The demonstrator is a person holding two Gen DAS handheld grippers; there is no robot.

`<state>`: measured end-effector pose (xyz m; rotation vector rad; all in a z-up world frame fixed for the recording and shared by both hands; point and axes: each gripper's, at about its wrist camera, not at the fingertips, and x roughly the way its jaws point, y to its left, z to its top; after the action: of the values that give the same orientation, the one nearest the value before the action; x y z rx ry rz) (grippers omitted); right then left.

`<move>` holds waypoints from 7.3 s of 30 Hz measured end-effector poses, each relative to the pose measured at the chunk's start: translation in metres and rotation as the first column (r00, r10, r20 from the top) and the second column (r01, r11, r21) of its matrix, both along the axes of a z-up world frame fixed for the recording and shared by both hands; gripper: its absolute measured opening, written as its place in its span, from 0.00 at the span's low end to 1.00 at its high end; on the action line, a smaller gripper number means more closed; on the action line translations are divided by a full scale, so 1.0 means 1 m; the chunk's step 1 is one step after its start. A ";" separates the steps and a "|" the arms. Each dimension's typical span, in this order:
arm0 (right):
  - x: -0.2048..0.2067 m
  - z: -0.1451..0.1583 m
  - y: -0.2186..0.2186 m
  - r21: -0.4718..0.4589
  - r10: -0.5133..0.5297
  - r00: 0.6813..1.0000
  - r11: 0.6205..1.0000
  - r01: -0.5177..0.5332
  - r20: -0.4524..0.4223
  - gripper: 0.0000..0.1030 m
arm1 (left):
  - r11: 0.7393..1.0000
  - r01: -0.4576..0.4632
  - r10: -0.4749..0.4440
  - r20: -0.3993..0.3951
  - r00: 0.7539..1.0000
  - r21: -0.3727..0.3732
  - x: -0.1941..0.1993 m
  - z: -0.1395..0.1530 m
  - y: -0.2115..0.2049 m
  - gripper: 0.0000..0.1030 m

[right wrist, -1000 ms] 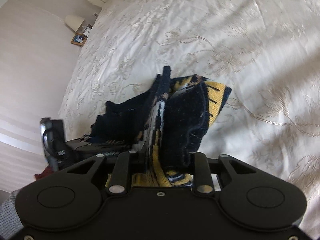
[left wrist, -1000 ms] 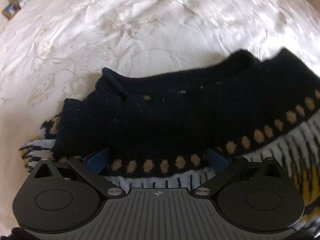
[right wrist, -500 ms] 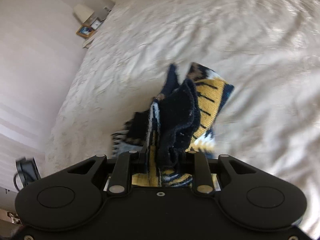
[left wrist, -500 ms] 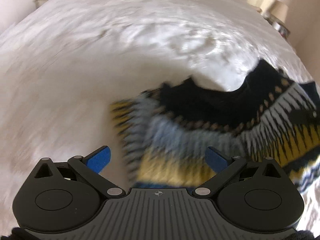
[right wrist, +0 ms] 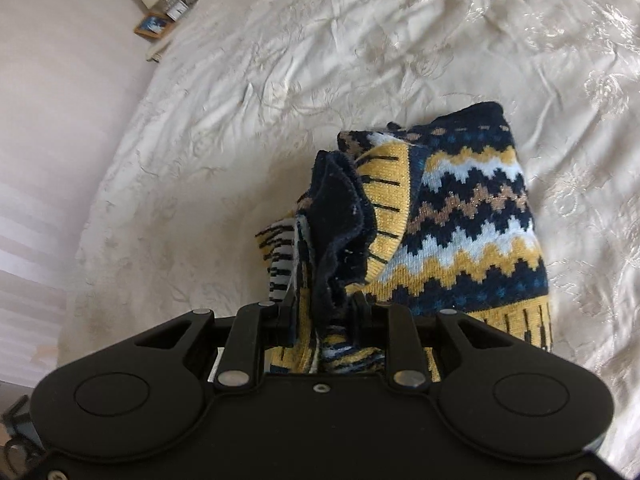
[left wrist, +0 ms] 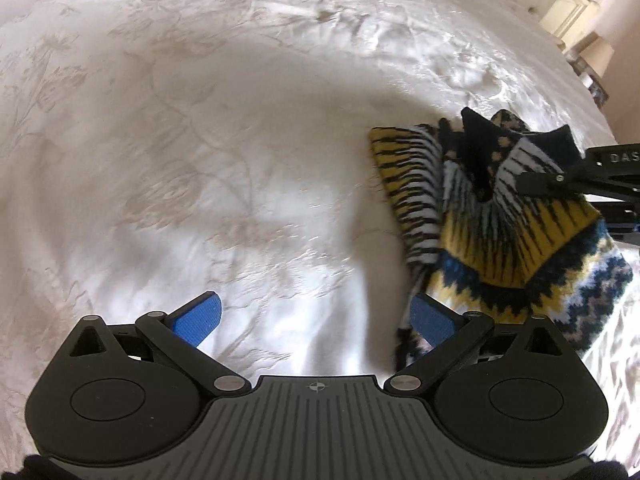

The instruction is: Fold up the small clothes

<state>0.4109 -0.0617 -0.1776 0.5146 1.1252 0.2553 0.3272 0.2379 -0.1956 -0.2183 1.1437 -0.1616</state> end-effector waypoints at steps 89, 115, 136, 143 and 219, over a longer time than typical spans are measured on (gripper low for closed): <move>-0.067 0.024 -0.049 -0.177 0.164 0.966 0.976 -0.130 0.199 0.99 | 0.997 0.081 -0.081 0.079 0.994 -0.002 -0.005 0.028 -0.070 0.99; 0.053 -0.069 -0.071 0.054 0.152 0.988 0.987 -0.153 0.032 1.00 | 0.984 0.154 -0.156 -0.014 0.988 -0.093 0.032 -0.057 -0.106 0.99; 0.058 -0.073 -0.070 0.173 0.119 0.993 0.978 -0.120 0.020 0.85 | 0.969 0.182 -0.180 0.028 0.983 -0.167 0.033 -0.046 -0.111 0.45; 0.034 -0.041 -0.076 0.138 0.054 0.996 0.988 -0.063 0.067 0.48 | 0.963 0.236 -0.225 0.098 0.969 -0.126 0.018 -0.016 -0.121 0.28; -0.175 0.005 -0.081 -0.256 0.142 0.974 0.962 -0.095 0.176 0.39 | 0.965 0.261 -0.258 0.090 0.962 -0.021 -0.103 -0.020 -0.148 0.27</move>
<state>0.2356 -0.1429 -0.1730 0.1967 0.9827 0.2600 0.2239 0.0898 -0.2158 -0.0884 1.0806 -0.4189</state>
